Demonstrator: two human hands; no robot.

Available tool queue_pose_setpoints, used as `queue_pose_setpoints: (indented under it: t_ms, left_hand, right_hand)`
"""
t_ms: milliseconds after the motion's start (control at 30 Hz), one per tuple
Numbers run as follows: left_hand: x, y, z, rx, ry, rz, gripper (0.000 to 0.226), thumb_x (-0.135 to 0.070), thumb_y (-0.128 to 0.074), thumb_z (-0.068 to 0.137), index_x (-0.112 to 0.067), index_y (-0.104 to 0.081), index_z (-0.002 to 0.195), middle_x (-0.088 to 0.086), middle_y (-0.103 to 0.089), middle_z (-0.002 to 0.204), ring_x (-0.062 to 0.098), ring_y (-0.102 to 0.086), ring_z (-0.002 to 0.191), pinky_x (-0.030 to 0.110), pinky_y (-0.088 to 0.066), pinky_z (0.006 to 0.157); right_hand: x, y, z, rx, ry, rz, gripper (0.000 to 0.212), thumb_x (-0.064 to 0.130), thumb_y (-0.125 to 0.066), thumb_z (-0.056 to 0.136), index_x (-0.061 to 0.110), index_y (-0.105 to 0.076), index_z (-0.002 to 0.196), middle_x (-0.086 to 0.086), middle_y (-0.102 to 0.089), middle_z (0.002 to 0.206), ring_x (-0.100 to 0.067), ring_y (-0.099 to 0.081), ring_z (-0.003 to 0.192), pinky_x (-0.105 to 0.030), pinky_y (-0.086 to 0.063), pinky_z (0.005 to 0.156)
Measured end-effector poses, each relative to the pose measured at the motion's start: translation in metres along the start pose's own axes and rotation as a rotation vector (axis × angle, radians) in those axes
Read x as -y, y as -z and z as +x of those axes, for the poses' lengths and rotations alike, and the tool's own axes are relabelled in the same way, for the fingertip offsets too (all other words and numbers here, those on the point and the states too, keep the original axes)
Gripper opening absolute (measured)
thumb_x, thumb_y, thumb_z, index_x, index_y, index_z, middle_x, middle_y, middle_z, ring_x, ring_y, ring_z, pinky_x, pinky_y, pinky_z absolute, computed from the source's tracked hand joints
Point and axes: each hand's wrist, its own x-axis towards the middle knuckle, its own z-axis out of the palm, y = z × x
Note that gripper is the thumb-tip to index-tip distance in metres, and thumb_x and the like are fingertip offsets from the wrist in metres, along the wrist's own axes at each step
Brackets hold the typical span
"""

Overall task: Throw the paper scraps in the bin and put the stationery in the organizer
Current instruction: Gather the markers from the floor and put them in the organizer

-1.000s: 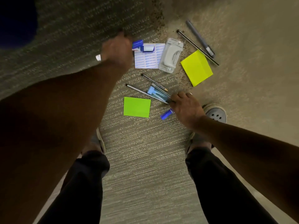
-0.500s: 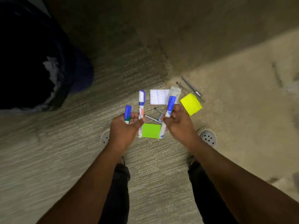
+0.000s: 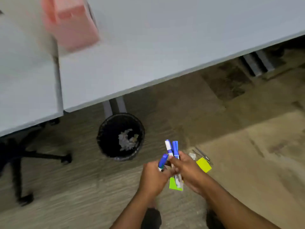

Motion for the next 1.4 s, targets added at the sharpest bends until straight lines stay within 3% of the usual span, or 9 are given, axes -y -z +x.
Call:
queue_pose_setpoints:
  t_ms: [167, 333, 433, 700, 833, 1033, 1200, 1333, 1400]
  left_hand:
    - [-0.057, 0.078, -0.04, -0.154, -0.101, 0.047, 0.02, -0.037, -0.075, 0.079, -0.017, -0.07, 0.081, -0.003, -0.068, 0.069, 0.01, -0.055, 0.063, 0.029, -0.046, 0.064]
    - [-0.082, 0.156, -0.074, -0.321, -0.004, -0.061, 0.026, -0.042, -0.064, 0.087, -0.017, -0.071, 0.082, 0.002, -0.073, 0.081, 0.016, -0.067, 0.079, 0.036, -0.053, 0.076]
    - [-0.084, 0.193, -0.091, -0.389, 0.027, -0.144, 0.027, -0.045, -0.063, 0.087, -0.02, -0.07, 0.079, -0.005, -0.07, 0.076, 0.013, -0.065, 0.075, 0.027, -0.047, 0.06]
    - [-0.111, 0.26, -0.104, -0.361, -0.024, -0.24, 0.026, -0.043, -0.056, 0.09, -0.021, -0.062, 0.077, -0.007, -0.052, 0.061, 0.009, -0.044, 0.053, 0.026, -0.035, 0.05]
    - [-0.138, 0.277, -0.089, -0.333, -0.086, -0.4, 0.018, -0.03, -0.044, 0.097, -0.028, -0.061, 0.101, 0.0, -0.052, 0.07, 0.008, -0.04, 0.048, 0.025, -0.035, 0.045]
    - [-0.19, 0.29, -0.042, -0.398, -0.175, -0.517, 0.026, -0.016, -0.036, 0.096, -0.025, -0.06, 0.101, 0.004, -0.056, 0.079, 0.012, -0.047, 0.054, 0.027, -0.044, 0.052]
    - [-0.242, 0.314, 0.015, -0.479, -0.23, -0.543, 0.018, -0.014, -0.046, 0.098, -0.026, -0.057, 0.107, 0.005, -0.059, 0.091, 0.018, -0.062, 0.08, 0.031, -0.055, 0.079]
    - [-0.285, 0.338, 0.062, -0.592, -0.244, -0.494, 0.028, -0.015, -0.056, 0.095, -0.02, -0.056, 0.123, 0.004, -0.062, 0.101, 0.019, -0.06, 0.089, 0.034, -0.05, 0.085]
    - [-0.304, 0.351, 0.085, -0.673, -0.239, -0.442, 0.031, -0.016, -0.061, 0.092, -0.018, -0.06, 0.123, 0.0, -0.063, 0.1, 0.016, -0.059, 0.09, 0.028, -0.049, 0.081]
  right_hand:
    - [0.074, -0.046, -0.035, -0.018, 0.025, -0.063, 0.008, 0.019, -0.046, 0.101, 0.012, -0.048, 0.098, -0.012, -0.061, 0.082, -0.024, -0.061, 0.067, -0.038, -0.051, 0.064]
    - [0.133, -0.084, -0.069, -0.149, 0.154, -0.26, 0.007, 0.015, -0.039, 0.103, 0.011, -0.043, 0.1, -0.009, -0.054, 0.077, -0.019, -0.052, 0.056, -0.03, -0.046, 0.052]
    - [0.152, -0.095, -0.081, -0.281, 0.224, -0.431, 0.01, 0.014, -0.038, 0.102, 0.008, -0.045, 0.099, -0.008, -0.05, 0.073, -0.016, -0.045, 0.053, -0.029, -0.041, 0.049]
    - [0.186, -0.144, -0.085, -0.444, 0.287, -0.476, 0.028, 0.033, -0.042, 0.1, 0.007, -0.048, 0.092, -0.007, -0.048, 0.071, -0.018, -0.043, 0.059, -0.034, -0.038, 0.056]
    - [0.214, -0.166, -0.076, -0.331, 0.267, -0.338, 0.033, 0.038, -0.04, 0.1, 0.007, -0.051, 0.102, -0.003, -0.041, 0.068, -0.014, -0.035, 0.055, -0.031, -0.031, 0.05]
    - [0.279, -0.192, -0.02, -0.147, 0.284, -0.223, 0.021, 0.026, -0.034, 0.101, 0.014, -0.051, 0.105, -0.005, -0.041, 0.073, -0.014, -0.036, 0.058, -0.03, -0.036, 0.056]
    - [0.342, -0.217, 0.06, -0.046, 0.341, -0.342, 0.009, 0.02, -0.042, 0.099, 0.018, -0.049, 0.103, -0.007, -0.052, 0.083, -0.018, -0.052, 0.071, -0.029, -0.05, 0.07]
    - [0.401, -0.236, 0.114, 0.034, 0.419, -0.537, 0.008, 0.022, -0.04, 0.098, 0.024, -0.048, 0.098, -0.004, -0.063, 0.096, -0.022, -0.062, 0.09, -0.034, -0.05, 0.081]
    - [0.426, -0.244, 0.139, 0.05, 0.47, -0.72, 0.01, 0.024, -0.038, 0.098, 0.024, -0.048, 0.101, 0.0, -0.065, 0.099, -0.022, -0.062, 0.088, -0.034, -0.049, 0.074]
